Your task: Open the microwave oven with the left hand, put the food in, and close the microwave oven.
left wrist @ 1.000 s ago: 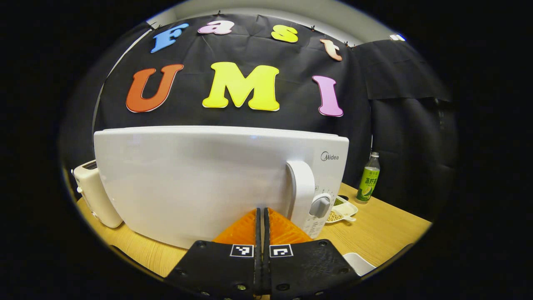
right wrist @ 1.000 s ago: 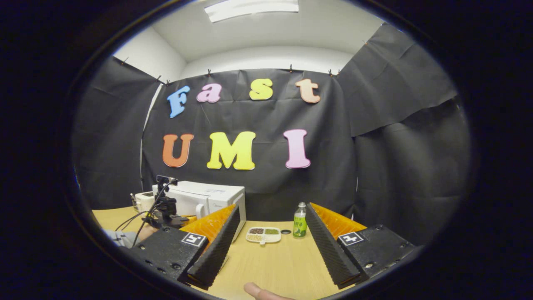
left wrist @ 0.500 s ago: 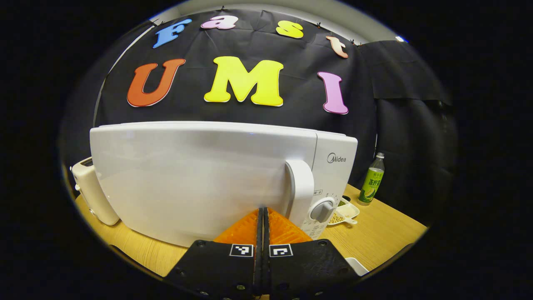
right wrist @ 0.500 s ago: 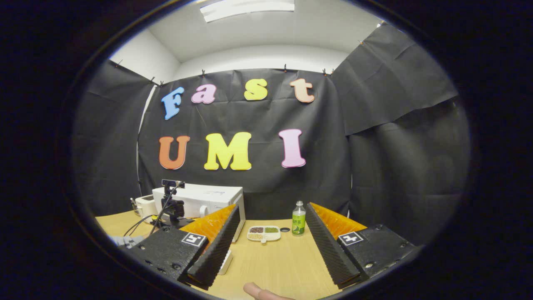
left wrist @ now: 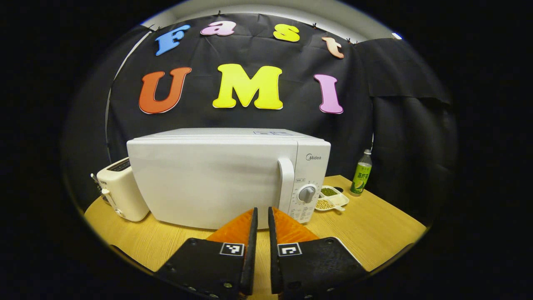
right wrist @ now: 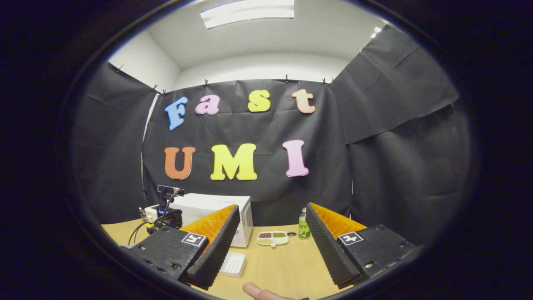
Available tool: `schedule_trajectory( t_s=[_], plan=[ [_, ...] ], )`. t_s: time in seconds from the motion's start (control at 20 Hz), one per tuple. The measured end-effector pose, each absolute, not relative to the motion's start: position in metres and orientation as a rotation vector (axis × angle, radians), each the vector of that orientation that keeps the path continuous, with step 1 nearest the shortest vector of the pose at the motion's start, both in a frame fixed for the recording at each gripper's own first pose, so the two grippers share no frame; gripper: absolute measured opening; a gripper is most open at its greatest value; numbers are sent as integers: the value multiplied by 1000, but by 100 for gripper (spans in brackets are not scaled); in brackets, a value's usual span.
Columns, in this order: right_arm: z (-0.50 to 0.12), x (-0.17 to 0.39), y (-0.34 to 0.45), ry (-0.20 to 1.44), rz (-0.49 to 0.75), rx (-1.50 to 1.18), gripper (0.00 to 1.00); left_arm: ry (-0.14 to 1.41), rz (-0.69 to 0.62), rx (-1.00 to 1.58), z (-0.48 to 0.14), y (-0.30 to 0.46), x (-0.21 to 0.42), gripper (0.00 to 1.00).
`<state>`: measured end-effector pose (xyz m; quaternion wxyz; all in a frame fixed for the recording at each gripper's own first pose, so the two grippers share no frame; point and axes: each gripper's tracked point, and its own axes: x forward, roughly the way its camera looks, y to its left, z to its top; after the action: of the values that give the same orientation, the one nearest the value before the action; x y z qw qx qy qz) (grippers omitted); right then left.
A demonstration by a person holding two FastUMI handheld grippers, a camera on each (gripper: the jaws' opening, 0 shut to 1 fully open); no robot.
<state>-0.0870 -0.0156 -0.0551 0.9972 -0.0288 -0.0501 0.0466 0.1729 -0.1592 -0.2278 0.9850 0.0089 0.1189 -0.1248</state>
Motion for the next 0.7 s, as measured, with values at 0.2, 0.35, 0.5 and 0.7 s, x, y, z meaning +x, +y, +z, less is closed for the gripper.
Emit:
schedule_trajectory(
  t_s=[0.2,0.35,0.5,0.7],
  plan=[
    [-48,-102,3,-122,107,-64,100,239,-206,13,-210,-134,136,79],
    [-42,-111,14,-129,118,-51,100,198,-141,57,-191,-111,117,78],
    [-39,-117,17,-130,112,-39,100,165,-155,12,-164,-111,95,81],
    [-36,-120,19,-130,107,-31,100,114,-146,29,-122,-104,66,84]
  ],
)
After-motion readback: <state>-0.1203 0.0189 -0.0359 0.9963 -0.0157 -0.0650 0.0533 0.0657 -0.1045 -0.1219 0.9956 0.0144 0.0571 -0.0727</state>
